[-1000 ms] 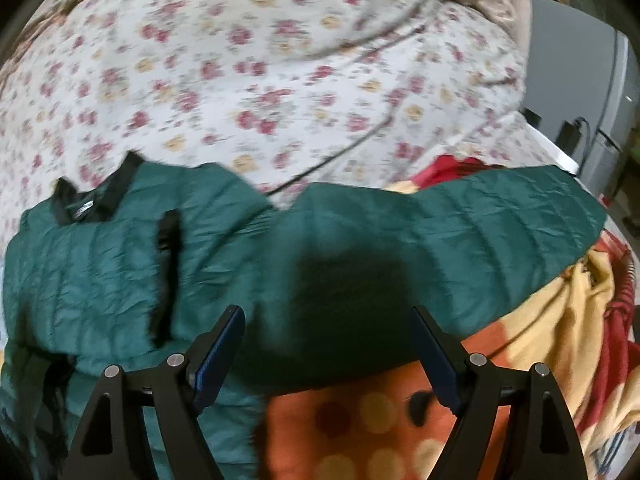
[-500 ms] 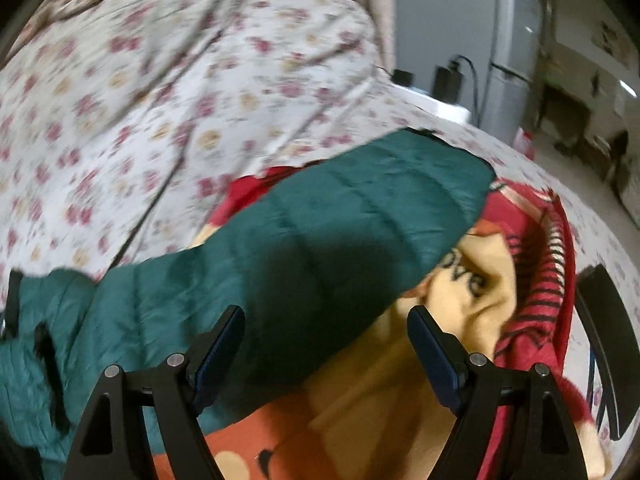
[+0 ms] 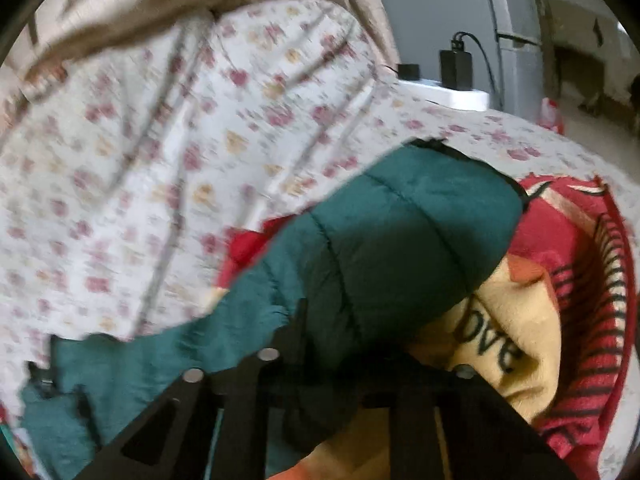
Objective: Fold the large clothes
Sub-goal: 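Grasp the sleeve nearest the right gripper and lift it, then fold the held sleeve across the jacket front with the right gripper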
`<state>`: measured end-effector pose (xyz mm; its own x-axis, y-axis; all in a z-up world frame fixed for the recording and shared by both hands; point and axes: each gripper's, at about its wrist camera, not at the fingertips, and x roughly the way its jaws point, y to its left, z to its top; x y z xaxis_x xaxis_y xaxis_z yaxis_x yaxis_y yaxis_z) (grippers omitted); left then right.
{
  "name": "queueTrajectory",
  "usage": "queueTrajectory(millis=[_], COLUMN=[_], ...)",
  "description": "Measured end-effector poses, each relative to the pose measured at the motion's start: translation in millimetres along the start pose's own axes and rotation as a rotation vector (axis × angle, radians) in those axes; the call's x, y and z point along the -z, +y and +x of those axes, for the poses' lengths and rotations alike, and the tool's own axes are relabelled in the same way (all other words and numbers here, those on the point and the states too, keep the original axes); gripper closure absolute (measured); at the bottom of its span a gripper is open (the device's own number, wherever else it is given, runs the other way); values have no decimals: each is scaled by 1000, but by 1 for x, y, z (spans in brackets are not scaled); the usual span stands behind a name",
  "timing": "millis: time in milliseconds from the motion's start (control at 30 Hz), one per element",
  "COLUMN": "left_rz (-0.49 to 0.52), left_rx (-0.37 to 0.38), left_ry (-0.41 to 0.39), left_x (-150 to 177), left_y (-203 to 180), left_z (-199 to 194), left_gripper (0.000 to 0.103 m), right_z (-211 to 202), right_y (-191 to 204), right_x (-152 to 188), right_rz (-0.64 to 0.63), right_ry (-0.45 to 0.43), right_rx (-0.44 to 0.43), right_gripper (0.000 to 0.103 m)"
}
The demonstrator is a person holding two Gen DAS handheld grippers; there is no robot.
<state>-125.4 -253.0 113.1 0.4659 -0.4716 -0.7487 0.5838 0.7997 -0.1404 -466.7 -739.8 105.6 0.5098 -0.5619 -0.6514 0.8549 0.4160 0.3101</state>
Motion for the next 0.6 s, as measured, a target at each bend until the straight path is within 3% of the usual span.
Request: queueTrajectory(millis=[233, 433, 600], left_rz=[2, -47, -64], left_rx=[-71, -94, -91], left_ry=[-42, -44, -43], left_x=[-5, -8, -6], left_y=[33, 63, 79], left_z=[-20, -25, -22], left_gripper=[19, 19, 19], right_z=[-51, -79, -83], right_y=[47, 141, 232], right_x=[7, 32, 74], right_rz=[-68, -242, -393], right_ry=[-21, 3, 65], right_rx=[-271, -421, -548], right_gripper=[92, 92, 92])
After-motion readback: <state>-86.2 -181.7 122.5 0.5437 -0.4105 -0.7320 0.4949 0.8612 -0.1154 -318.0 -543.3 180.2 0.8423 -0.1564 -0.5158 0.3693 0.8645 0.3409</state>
